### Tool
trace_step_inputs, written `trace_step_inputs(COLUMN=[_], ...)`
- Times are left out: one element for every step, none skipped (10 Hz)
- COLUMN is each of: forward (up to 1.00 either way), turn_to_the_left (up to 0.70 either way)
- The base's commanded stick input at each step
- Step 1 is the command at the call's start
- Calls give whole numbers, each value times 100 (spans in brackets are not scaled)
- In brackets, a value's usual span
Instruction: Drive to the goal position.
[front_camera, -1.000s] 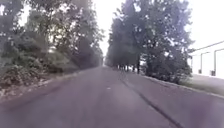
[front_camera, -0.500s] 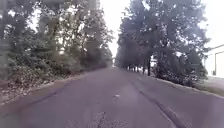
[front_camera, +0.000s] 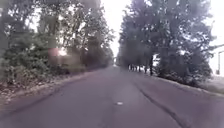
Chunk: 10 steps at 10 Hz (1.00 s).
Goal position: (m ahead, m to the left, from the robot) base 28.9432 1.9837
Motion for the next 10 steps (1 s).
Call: trace_step_inputs(forward=[100,100,100,100,100,100,100,100,100,100], turn_to_the_left=[0,0,0,0,0,0,0,0,0,0])
